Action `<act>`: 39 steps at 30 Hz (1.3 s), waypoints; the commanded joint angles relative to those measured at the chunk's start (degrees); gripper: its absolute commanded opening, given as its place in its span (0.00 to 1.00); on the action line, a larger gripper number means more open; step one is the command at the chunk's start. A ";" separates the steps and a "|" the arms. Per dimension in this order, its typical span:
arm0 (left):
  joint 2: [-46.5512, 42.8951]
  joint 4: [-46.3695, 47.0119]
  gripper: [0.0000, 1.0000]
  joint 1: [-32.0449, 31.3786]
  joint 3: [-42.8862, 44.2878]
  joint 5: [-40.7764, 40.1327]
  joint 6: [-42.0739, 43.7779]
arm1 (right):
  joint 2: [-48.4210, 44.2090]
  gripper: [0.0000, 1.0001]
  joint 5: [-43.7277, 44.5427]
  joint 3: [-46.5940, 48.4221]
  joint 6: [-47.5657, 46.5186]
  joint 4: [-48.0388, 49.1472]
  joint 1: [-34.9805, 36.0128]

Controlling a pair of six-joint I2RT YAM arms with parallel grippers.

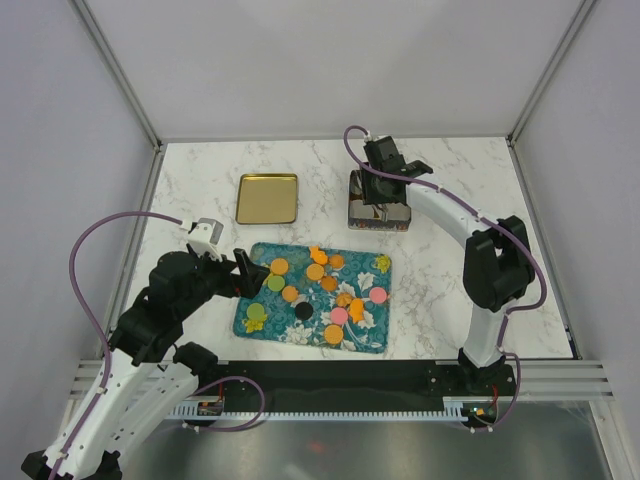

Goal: Pack the cookies

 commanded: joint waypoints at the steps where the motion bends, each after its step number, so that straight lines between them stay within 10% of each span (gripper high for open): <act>1: 0.32 0.94 1.00 -0.33 0.15 -0.86 1.31 | 0.36 0.48 -0.78 2.14 0.36 2.50 -0.31; 27: 0.32 0.85 1.00 -0.33 0.15 -0.50 1.22 | -16.66 0.55 -5.35 -2.60 0.54 -1.55 -0.13; 39: 0.67 0.85 1.00 -0.42 0.15 -0.06 1.22 | -29.78 0.54 -1.40 -22.80 4.40 -1.46 20.85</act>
